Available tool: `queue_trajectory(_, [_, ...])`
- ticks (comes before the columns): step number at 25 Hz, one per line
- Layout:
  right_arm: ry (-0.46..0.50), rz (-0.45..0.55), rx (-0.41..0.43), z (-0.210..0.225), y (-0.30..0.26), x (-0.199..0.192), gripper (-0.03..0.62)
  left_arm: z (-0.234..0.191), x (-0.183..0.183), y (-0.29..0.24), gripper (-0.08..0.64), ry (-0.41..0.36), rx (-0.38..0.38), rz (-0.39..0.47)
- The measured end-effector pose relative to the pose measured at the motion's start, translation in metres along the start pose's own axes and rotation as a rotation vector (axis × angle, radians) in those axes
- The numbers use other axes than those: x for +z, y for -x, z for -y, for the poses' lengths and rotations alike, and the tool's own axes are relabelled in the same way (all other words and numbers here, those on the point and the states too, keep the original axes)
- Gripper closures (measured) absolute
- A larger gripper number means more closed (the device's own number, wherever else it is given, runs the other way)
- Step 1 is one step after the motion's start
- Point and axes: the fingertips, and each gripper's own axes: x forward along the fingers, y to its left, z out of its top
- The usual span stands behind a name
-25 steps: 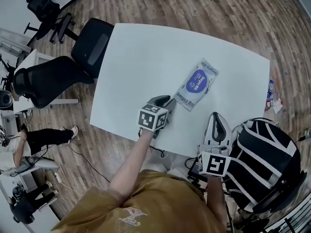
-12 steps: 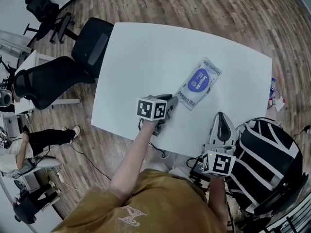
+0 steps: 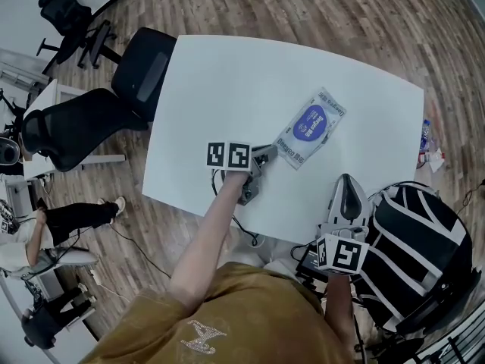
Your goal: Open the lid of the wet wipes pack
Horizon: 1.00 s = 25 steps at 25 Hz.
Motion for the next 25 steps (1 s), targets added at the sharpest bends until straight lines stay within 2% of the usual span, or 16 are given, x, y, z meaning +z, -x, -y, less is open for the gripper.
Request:
queue_trajectory(4, [-0.003, -0.002, -0.005, 0.001, 0.001, 0.0, 0.584, 0.005, -0.003, 0.004, 0.535, 0.049, -0.053, 0.019])
queue_trajectory(8, [0.004, -0.006, -0.017, 0.005, 0.002, 0.0, 0.584, 0.008, -0.013, 0.007, 0.537, 0.069, -0.061, 0.055])
queue_trajectory(13, [0.009, -0.029, -0.048, 0.011, 0.006, -0.004, 0.584, 0.013, -0.043, 0.011, 0.537, 0.074, -0.045, 0.077])
queue_trajectory(17, [0.02, -0.033, -0.046, 0.01, 0.007, -0.004, 0.584, 0.014, -0.067, 0.018, 0.537, 0.107, -0.046, 0.083])
queue_trajectory(25, [0.019, -0.034, -0.045, 0.009, 0.01, -0.004, 0.584, 0.02, -0.121, 0.029, 0.538, 0.196, -0.082, 0.044])
